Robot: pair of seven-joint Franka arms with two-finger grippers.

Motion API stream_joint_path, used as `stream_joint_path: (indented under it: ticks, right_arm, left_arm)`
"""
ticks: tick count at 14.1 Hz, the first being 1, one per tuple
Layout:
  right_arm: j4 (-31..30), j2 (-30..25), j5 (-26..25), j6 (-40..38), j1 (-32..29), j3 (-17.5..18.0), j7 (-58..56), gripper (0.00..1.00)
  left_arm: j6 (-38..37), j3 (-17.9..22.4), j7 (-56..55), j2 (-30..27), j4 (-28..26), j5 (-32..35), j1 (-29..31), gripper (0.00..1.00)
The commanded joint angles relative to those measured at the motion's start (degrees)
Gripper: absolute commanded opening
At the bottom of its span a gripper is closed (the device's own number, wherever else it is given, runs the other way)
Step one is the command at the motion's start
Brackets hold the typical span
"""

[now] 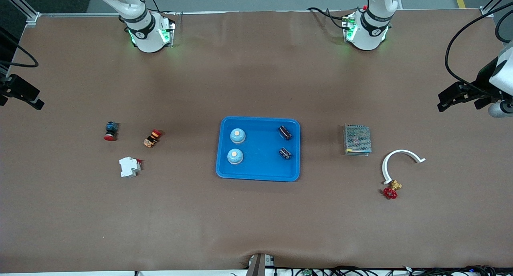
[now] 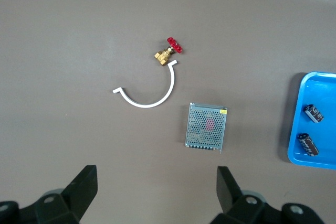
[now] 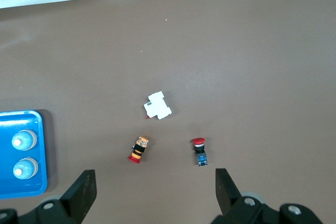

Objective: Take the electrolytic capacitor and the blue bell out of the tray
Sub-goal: 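Move the left gripper and the right gripper toward the blue tray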

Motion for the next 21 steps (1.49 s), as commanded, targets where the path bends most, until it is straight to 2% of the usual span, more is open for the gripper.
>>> stream_joint_path:
  ticks: [1, 6, 10, 12, 14, 17, 21]
  right_arm:
    - [0.7, 0.4, -0.5, -0.1, 0.3, -0.4, -0.1, 1.0]
    - [0.6, 1.5, -0.8, 0.0, 0.0, -0.4, 0.0, 1.0]
    - [0.1, 5.2, -0.4, 1.6, -1.0, -0.5, -0.1, 1.0]
    - [-1.5, 7.2, -0.3, 5.7, -1.0, -0.5, -0.1, 1.0]
    - [-2.9, 9.8, -0.3, 8.8, -0.8, -0.5, 0.0, 1.0]
    - [-2.9, 13.4, 1.5, 9.5, 0.6, -0.4, 3.6, 1.0]
    - [-6.3, 16.8, 5.0, 14.4, 6.9, -0.4, 14.2, 1.0]
  left_arm:
    - [-1.1, -0.2, -0.1, 0.4, 1.0, -0.9, 0.3, 1.0]
    - [-1.1, -0.2, -0.3, 2.8, 1.1, -0.8, -0.3, 1.0]
    - [-0.7, -0.2, -1.8, 10.9, 1.5, -0.9, -2.1, 1.0]
    - [0.4, -0.3, -2.5, 13.5, 1.5, -1.2, -4.5, 1.0]
    - [1.4, -0.4, -10.1, 15.0, 1.5, -1.1, -7.2, 1.0]
    - [2.7, -0.4, -21.8, 17.0, 2.3, -1.1, -10.9, 1.0]
    - [8.7, -0.4, -37.0, 21.1, 2.4, -1.2, -15.9, 1.0]
